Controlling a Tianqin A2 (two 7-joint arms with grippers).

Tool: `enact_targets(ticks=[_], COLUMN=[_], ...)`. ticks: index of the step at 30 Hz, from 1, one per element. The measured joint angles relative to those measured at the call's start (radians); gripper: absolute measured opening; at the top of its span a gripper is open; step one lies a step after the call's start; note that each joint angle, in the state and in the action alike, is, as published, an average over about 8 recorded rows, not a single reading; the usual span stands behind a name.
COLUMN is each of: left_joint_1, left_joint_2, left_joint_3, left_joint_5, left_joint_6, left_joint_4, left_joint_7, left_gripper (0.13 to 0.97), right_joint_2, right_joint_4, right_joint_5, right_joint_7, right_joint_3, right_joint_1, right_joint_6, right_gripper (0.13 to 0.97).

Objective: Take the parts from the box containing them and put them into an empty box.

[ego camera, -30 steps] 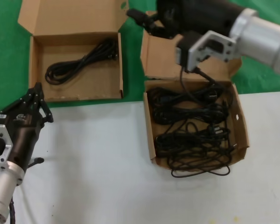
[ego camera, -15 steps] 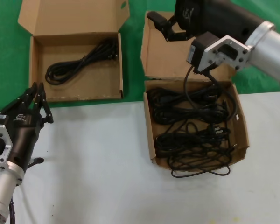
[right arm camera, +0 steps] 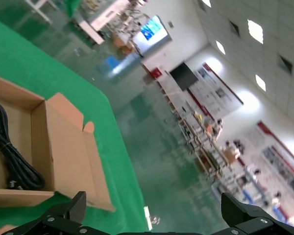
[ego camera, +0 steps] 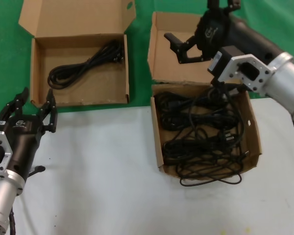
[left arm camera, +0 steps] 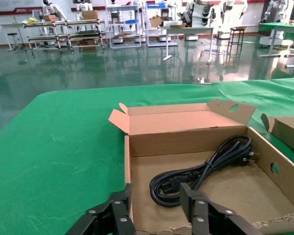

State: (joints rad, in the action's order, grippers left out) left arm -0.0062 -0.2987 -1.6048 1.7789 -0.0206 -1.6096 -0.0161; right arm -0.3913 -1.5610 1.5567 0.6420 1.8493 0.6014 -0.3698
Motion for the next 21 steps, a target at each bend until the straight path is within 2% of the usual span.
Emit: enact_targets(ticks=[6, 7, 15, 16, 21], left_joint_1=[0.001, 0.001, 0.002, 0.002, 0.002], left_joint_2=[0.000, 0.000, 0.000, 0.000, 0.000], left_joint_3=[0.001, 0.001, 0.001, 0.001, 0.002], left_joint_5=[0.002, 0.003, 0.005, 0.006, 0.008], left_joint_6=[0.002, 0.002, 0.005, 0.006, 0.008], left_joint_4=[0.001, 0.001, 0.003, 0.003, 0.004], left_joint_7=[0.002, 0.002, 0.004, 0.004, 0.006], left_gripper=[0.424, 0.424, 0.638, 0.638, 0.747], right_joint_2=[0.010, 0.011, 0.024, 0.026, 0.034], right_joint_4=[-0.004, -0.005, -0.010, -0.011, -0.014], right_joint_5=[0.025, 0.030, 0.064, 0.068, 0.089], right_joint_7=[-0.067, -0.078, -0.168, -0.179, -0.235], right_joint_3=[-0.026, -0.030, -0.065, -0.070, -0.092], right_joint_1=[-0.063, -0.074, -0.157, -0.168, -0.221], right_joint_6=[0.039, 0.045, 0.097, 0.103, 0.136], right_gripper=[0.966, 0.966, 0.966, 0.966, 0.966])
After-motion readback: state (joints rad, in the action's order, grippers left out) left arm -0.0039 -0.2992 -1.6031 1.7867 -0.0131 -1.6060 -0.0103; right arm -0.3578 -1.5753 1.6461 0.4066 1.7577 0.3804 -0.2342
